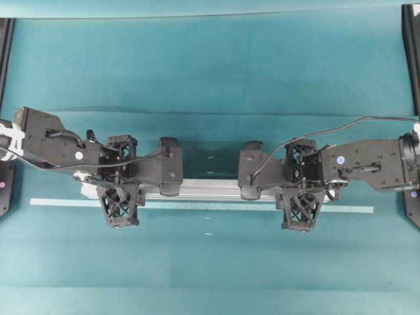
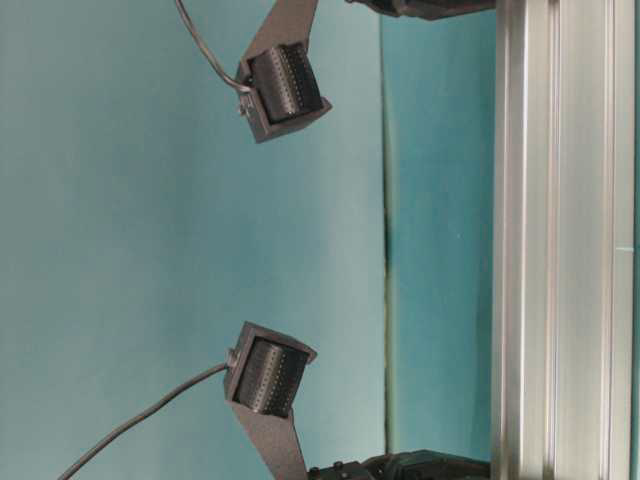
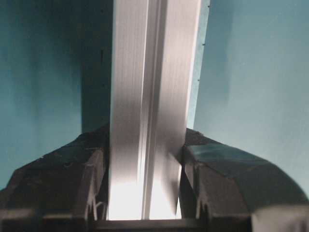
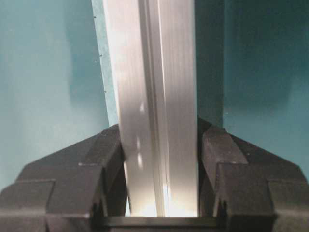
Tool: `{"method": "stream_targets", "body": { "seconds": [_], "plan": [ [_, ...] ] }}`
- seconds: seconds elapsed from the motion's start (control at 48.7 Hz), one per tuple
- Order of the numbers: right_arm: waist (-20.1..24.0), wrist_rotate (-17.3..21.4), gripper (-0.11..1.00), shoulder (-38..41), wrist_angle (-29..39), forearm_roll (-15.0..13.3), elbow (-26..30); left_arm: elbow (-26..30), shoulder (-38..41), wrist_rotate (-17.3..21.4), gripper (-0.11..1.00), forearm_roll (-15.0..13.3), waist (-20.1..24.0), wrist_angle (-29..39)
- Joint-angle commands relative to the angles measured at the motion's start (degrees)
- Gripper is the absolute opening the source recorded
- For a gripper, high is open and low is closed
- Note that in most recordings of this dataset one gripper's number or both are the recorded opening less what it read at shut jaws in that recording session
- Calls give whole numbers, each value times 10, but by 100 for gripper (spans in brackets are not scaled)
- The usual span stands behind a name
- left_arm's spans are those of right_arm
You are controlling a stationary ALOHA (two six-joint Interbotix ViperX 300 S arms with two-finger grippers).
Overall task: Lift the metal rail with both hands and move it towards you.
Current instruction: 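Lower the held rail back onto the table with both grippers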
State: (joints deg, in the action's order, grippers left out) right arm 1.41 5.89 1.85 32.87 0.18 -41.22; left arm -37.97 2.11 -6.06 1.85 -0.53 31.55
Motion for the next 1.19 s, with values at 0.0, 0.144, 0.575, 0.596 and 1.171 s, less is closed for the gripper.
{"method": "stream_targets", "body": {
  "seconds": [0.0,0.144,0.575,0.596,1.171],
  "plan": [
    [3,5,40,2,-11,7,2,7,-4,-15,29,-3,-1,-12],
    [5,6,40,2,-14,9,0,5,-4,-15,29,-3,-1,-22],
    [11,7,40,4,-14,14,4,5,-4,-15,29,-3,-2,-25],
    [11,7,40,4,-14,14,3,5,-4,-15,29,-3,-1,-25],
    [10,10,40,4,-47,14,-8,-25,-8,-13,29,-3,-1,-108]
  ]
}}
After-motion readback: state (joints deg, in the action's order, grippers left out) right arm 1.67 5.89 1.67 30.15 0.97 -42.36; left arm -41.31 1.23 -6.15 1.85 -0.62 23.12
